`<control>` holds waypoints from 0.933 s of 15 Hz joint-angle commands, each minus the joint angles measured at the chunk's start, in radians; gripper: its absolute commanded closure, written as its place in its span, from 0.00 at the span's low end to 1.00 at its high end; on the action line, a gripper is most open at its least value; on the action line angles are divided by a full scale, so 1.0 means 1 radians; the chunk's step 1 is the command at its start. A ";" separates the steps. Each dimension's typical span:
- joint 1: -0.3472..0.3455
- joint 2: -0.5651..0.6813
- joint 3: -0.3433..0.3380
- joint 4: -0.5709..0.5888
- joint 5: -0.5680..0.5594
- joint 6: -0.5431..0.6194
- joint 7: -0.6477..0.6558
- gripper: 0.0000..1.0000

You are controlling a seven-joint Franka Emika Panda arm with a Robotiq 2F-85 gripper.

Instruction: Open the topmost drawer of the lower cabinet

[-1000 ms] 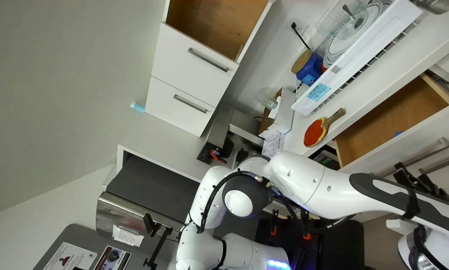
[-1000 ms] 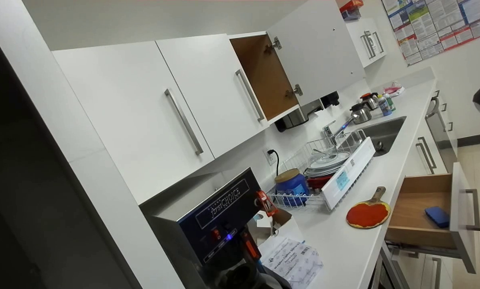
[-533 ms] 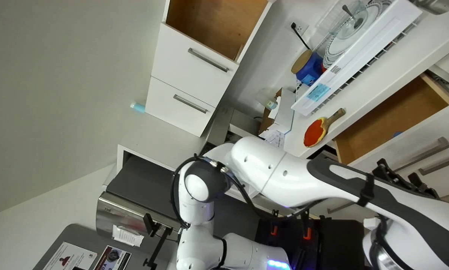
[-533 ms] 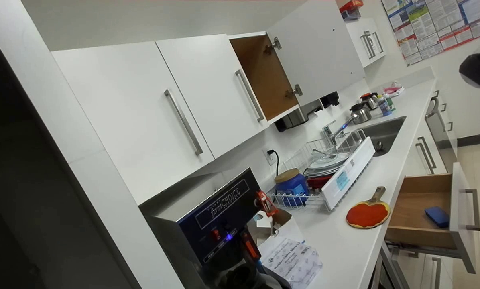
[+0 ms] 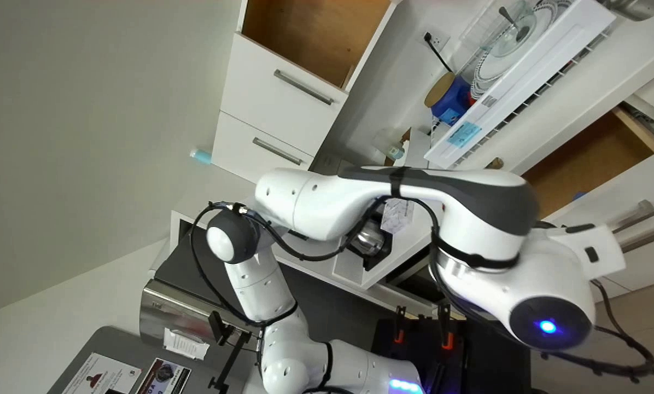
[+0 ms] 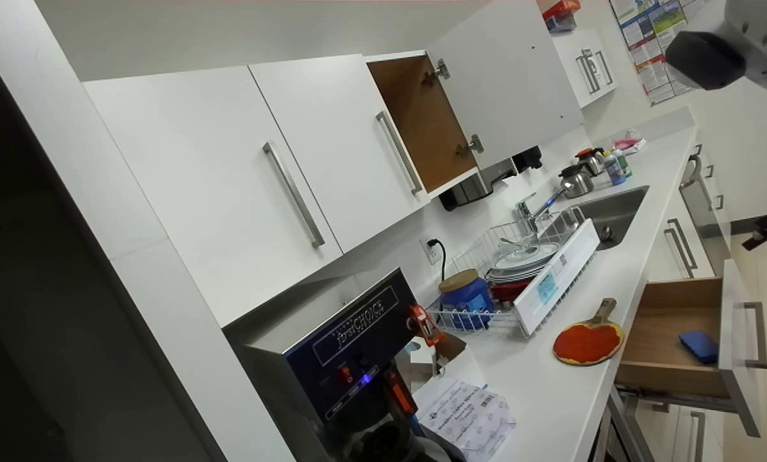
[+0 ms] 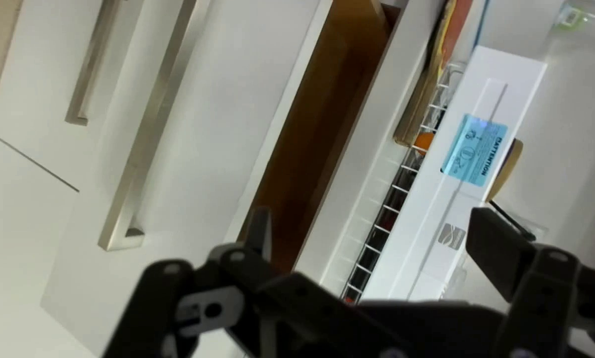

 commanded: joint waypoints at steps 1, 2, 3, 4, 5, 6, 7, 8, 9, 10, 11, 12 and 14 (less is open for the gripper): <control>0.151 -0.186 -0.034 -0.105 -0.115 0.216 0.020 0.00; 0.175 -0.218 -0.025 -0.113 -0.146 0.268 0.024 0.00; 0.193 -0.248 -0.013 -0.120 -0.178 0.316 0.028 0.00; 0.211 -0.281 -0.003 -0.134 -0.207 0.364 0.032 0.00; 0.224 -0.308 0.011 -0.144 -0.236 0.408 0.039 0.00; 0.229 -0.328 0.025 -0.150 -0.263 0.441 0.050 0.00; 0.231 -0.349 0.040 -0.159 -0.287 0.472 0.054 0.00; 0.232 -0.370 0.054 -0.170 -0.311 0.503 0.061 0.00; 0.226 -0.385 0.072 -0.176 -0.332 0.527 0.068 0.00; 0.219 -0.401 0.088 -0.184 -0.351 0.548 0.070 0.00; 0.214 -0.413 0.102 -0.192 -0.363 0.568 0.071 0.00; 0.171 -0.358 0.131 -0.145 -0.347 0.535 0.050 0.00; 0.153 -0.363 0.156 -0.147 -0.349 0.539 0.050 0.00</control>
